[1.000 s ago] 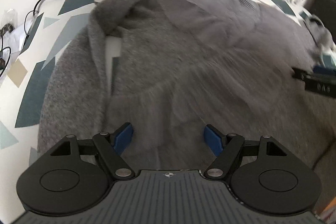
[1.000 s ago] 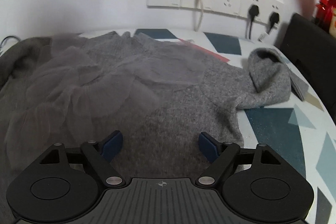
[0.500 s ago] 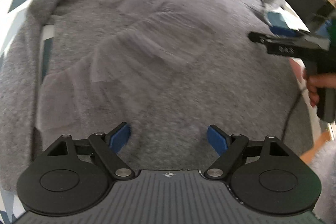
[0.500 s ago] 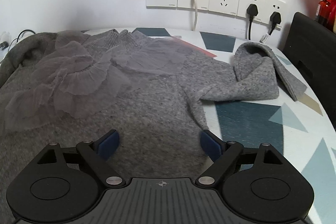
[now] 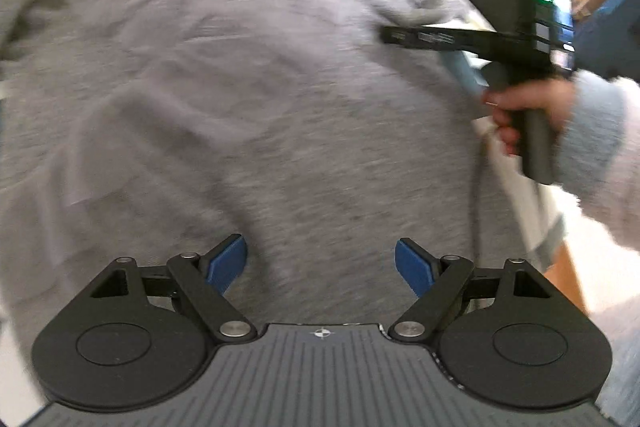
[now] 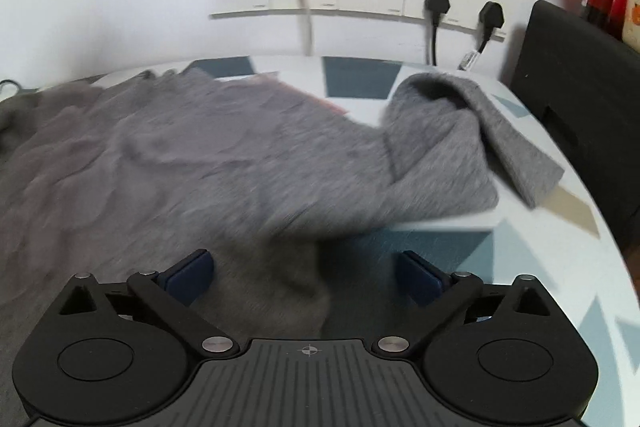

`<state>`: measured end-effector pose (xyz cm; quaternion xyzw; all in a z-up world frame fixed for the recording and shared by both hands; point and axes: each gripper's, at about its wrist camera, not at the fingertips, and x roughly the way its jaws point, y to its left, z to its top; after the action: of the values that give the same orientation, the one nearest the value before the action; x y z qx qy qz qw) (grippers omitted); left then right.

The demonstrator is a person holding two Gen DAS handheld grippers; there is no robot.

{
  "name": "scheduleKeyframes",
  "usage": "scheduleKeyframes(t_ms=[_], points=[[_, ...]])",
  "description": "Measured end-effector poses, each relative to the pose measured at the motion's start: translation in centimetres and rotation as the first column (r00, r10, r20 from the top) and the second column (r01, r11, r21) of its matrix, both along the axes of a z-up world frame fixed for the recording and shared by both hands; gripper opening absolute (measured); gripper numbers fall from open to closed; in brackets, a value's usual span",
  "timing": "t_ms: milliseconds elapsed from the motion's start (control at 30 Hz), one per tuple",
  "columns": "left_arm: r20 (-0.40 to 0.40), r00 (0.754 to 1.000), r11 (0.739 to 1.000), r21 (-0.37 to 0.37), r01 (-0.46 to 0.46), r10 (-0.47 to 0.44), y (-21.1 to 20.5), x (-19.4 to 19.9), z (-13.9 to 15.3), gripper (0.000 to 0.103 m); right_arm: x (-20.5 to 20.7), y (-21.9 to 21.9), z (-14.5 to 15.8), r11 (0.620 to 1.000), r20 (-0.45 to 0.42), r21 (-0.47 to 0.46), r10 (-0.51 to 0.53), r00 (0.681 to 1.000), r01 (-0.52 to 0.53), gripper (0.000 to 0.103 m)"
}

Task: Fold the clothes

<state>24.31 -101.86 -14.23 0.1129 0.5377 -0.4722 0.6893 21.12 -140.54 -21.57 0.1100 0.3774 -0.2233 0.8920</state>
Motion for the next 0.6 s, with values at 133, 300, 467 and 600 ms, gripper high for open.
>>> scheduleKeyframes(t_ms=[133, 300, 467, 600], points=[[-0.051, 0.999, 0.999, -0.046, -0.011, 0.008, 0.1, 1.0, 0.1, 0.080, 1.0, -1.3, 0.2, 0.999, -0.009, -0.018, -0.032, 0.999, 0.032, 0.092], [-0.050, 0.967, 0.954, -0.156, -0.256, 0.251, 5.8, 5.4, 2.2, 0.081, 0.9, -1.0, 1.2, 0.997, -0.007, 0.029, -0.074, 0.997, 0.074, 0.077], [0.079, 0.856, 0.856, -0.147, -0.496, 0.510, 11.2, 9.7, 2.4, 0.083, -1.7, 1.5, 3.4, 0.991, 0.095, 0.067, -0.124, 0.988, 0.118, 0.089], [0.135, 0.836, 0.846, -0.036, -0.532, 0.532, 11.4, 11.7, 0.0, 0.069, -2.3, 4.7, 4.0, 0.993, 0.176, 0.114, -0.057, 0.983, 0.038, 0.087]])
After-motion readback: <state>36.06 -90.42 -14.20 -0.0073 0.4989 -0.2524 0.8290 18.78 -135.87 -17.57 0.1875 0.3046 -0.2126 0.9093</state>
